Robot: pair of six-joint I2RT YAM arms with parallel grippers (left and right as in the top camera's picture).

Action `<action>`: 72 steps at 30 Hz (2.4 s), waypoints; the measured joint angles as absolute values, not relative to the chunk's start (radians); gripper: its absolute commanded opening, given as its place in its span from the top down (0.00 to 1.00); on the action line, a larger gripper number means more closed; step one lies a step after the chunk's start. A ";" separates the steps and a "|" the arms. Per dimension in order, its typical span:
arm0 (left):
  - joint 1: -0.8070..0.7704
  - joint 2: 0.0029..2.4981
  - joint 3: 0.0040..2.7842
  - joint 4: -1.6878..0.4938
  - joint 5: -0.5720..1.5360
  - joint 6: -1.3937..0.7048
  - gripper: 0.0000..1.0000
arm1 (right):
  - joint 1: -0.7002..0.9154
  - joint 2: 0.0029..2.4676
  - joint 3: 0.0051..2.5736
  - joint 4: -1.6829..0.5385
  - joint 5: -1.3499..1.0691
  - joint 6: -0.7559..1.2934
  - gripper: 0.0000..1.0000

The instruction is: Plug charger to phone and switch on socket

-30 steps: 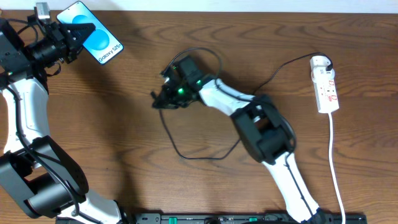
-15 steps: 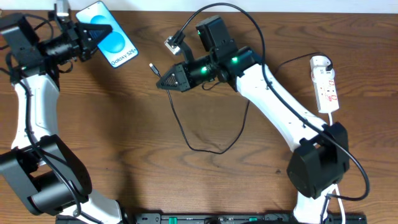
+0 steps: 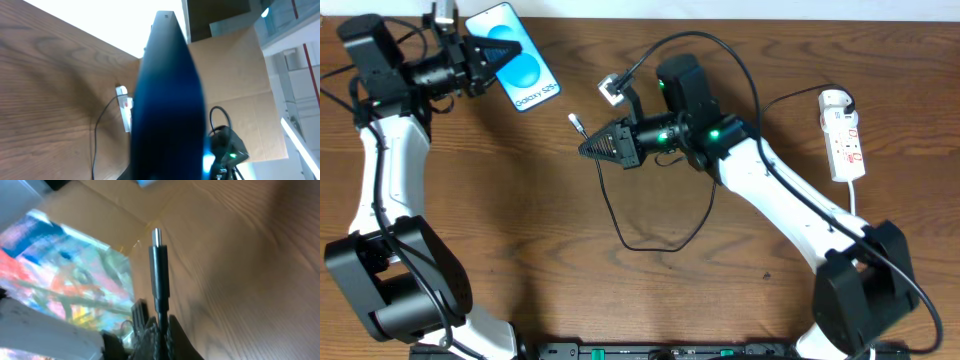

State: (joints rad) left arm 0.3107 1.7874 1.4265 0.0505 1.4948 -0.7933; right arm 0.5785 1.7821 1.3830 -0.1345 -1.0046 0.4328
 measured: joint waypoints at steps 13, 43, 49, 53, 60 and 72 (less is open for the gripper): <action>0.234 1.787 1.423 0.155 1.495 -0.990 0.93 | 0.611 1.760 1.335 0.088 -1.010 0.701 0.99; 0.233 1.787 1.423 0.221 1.526 -1.045 0.93 | 0.599 1.850 1.218 0.590 -1.040 1.045 0.99; 0.227 1.787 1.423 0.239 1.538 -1.044 0.93 | 0.599 1.850 1.216 0.619 -1.044 1.069 0.99; 0.225 1.787 1.423 0.243 1.540 -1.044 0.93 | 0.599 1.850 1.216 0.621 -1.046 1.070 0.99; 0.226 1.787 1.423 0.243 1.531 -1.044 0.93 | 0.599 1.850 1.216 0.622 -1.071 1.069 0.99; 0.246 1.787 1.423 0.243 1.516 -1.044 0.93 | 0.589 1.850 1.216 0.677 -1.108 1.069 0.99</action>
State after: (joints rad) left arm 0.2459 1.7874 1.4231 0.2432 1.5158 -1.0443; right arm 0.5892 1.8503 1.2160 0.6765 -1.1080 1.0687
